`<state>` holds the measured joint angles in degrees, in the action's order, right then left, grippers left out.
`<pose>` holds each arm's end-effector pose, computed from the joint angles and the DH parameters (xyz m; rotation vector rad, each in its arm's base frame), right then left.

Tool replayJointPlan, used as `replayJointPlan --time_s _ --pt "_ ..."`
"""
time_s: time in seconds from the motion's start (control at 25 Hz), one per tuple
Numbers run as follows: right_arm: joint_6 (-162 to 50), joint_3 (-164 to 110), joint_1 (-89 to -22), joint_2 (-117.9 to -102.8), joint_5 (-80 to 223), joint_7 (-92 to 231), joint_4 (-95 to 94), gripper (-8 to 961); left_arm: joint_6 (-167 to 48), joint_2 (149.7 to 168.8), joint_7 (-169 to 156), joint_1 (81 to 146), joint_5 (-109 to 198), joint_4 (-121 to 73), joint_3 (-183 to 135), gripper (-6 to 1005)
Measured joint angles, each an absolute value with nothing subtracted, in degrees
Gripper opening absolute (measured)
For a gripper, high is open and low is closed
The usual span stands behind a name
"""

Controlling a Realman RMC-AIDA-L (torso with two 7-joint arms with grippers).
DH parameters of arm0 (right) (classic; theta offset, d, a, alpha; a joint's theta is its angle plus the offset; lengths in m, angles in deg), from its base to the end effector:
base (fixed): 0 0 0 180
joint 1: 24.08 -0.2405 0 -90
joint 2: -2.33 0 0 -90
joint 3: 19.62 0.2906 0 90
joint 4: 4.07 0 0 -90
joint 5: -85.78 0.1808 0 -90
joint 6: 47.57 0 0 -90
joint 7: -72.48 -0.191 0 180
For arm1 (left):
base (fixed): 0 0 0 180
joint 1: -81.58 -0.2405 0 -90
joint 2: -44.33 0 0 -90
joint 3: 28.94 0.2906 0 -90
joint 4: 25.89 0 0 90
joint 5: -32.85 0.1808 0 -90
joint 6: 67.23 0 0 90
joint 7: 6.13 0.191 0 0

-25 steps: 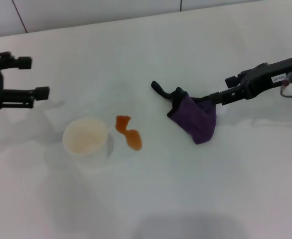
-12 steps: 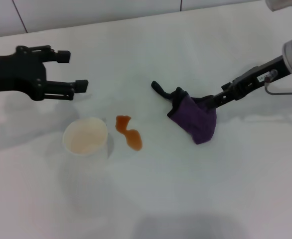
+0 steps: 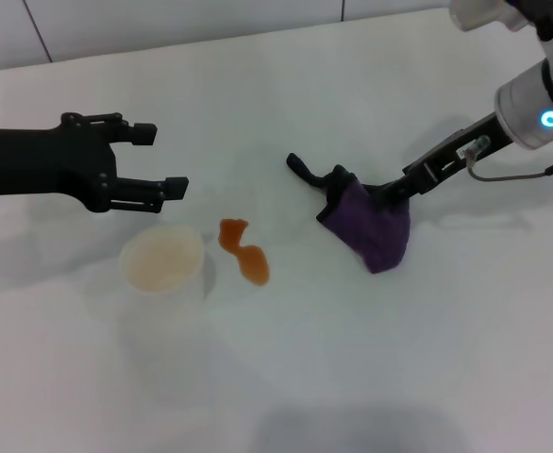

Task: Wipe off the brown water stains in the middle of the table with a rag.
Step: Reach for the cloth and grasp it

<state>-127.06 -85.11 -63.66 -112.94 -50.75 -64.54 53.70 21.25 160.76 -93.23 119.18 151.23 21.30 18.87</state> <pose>0.2416 0.3988 -0.0470 -2.5786 1.1013 -0.1233 -0.2142 0.3772 -0.0412 -2.8575 -0.3786 -0.4428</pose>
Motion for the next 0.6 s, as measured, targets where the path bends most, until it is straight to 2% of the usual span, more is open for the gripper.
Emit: replayJointPlan --time_s 0.6 --pt "-123.51 -90.87 -64.11 -113.16 -50.58 -68.56 52.90 838 20.91 160.88 -92.75 119.74 152.17 21.65 20.24 880"
